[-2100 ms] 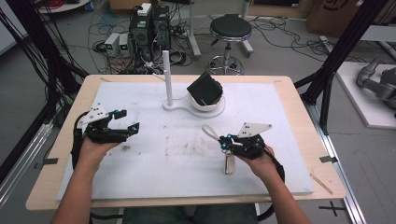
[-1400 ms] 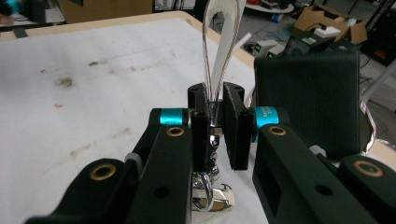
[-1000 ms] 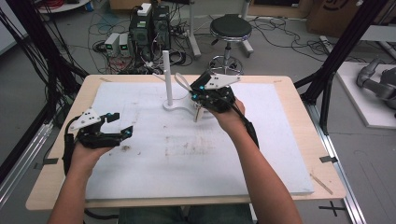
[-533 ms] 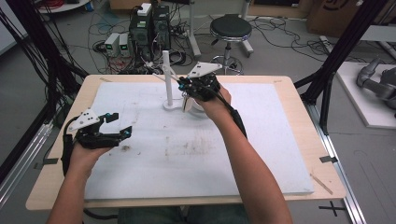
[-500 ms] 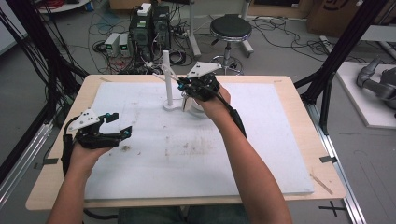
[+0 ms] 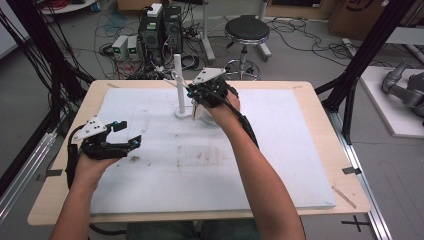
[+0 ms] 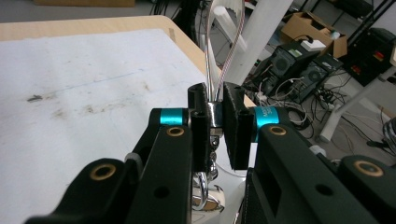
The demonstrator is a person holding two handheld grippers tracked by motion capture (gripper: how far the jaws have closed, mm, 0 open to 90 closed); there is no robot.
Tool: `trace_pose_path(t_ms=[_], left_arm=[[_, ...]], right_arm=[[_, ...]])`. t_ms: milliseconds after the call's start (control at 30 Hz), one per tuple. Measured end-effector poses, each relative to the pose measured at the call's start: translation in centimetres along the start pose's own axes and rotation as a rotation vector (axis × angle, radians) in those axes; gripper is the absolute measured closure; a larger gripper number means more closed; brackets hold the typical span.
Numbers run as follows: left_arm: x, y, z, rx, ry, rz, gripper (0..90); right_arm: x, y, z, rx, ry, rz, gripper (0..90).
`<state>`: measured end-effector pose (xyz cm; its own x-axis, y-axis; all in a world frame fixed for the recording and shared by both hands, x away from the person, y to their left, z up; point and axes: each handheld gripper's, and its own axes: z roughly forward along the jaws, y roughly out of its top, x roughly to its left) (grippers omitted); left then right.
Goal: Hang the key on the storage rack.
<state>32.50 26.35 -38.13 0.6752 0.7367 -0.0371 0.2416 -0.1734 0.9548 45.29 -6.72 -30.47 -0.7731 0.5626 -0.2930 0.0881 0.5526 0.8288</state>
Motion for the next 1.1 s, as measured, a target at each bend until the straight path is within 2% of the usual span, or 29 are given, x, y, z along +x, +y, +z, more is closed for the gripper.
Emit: trace_pose_path(t_ms=[133, 200, 233, 300, 400, 533, 633, 667, 733, 767, 900, 933, 967, 1033, 1100], left_arm=[[0.0, 0.0, 0.0, 0.000, 0.001, 0.001, 20.8], [0.0, 0.0, 0.0, 0.000, 0.002, 0.002, 20.8], [0.0, 0.1, 0.0, 0.001, 0.003, 0.006, 20.8], [-0.1, 0.1, 0.0, -0.002, 0.005, 0.010, 20.8], [-0.2, 0.2, -0.1, -0.005, 0.004, 0.012, 20.8], [-0.2, 0.3, -0.1, -0.004, 0.005, 0.014, 20.8], [-0.2, 0.3, -0.1, -0.002, 0.005, 0.015, 20.8], [-0.2, 0.3, -0.1, -0.002, 0.005, 0.016, 20.8], [-0.2, 0.3, -0.1, -0.002, 0.004, 0.016, 20.7], [-0.2, 0.3, 0.0, 0.002, 0.000, 0.020, 20.8], [-0.2, 0.2, 0.1, 0.006, -0.001, 0.018, 20.8], [-0.2, 0.2, 0.2, 0.007, -0.002, 0.017, 20.8], [-0.3, 0.2, 0.2, 0.008, -0.003, 0.016, 20.8], [-0.3, 0.3, 0.3, 0.009, -0.003, 0.019, 20.8], [-0.3, 0.3, 0.4, 0.007, -0.005, 0.019, 20.8]], right_arm=[[-0.1, -0.2, 0.5, 0.017, -0.010, 0.004, 82.5], [-0.1, -0.3, 0.6, 0.025, -0.026, -0.001, 68.7], [0.0, -0.3, 0.6, 0.019, -0.030, 0.015, 65.3], [0.1, -0.2, 0.3, 0.011, -0.029, 0.013, 63.2], [0.2, -0.2, -0.2, 0.001, -0.036, 0.012, 53.7], [0.3, -0.6, -0.9, -0.008, -0.028, 0.031, 46.7], [-0.2, -1.7, -2.0, -0.020, -0.030, 0.039, 43.9], [-0.3, -2.2, -2.6, -0.018, -0.027, 0.063, 41.8], [-0.4, -2.5, -3.0, -0.003, -0.025, 0.073, 40.5], [-0.6, -3.4, -4.1, -0.013, -0.031, 0.067, 40.4], [-0.8, -5.1, -6.6, -0.028, -0.041, 0.077, 37.6], [-0.8, -5.1, -6.6, -0.028, -0.041, 0.077, 37.6], [-1.0, -6.1, -8.1, -0.045, -0.042, 0.096, 36.4], [-1.0, -6.4, -8.5, -0.042, -0.048, 0.099, 35.5], [-1.2, -7.7, -10.2, -0.069, -0.057, 0.113, 32.6]])
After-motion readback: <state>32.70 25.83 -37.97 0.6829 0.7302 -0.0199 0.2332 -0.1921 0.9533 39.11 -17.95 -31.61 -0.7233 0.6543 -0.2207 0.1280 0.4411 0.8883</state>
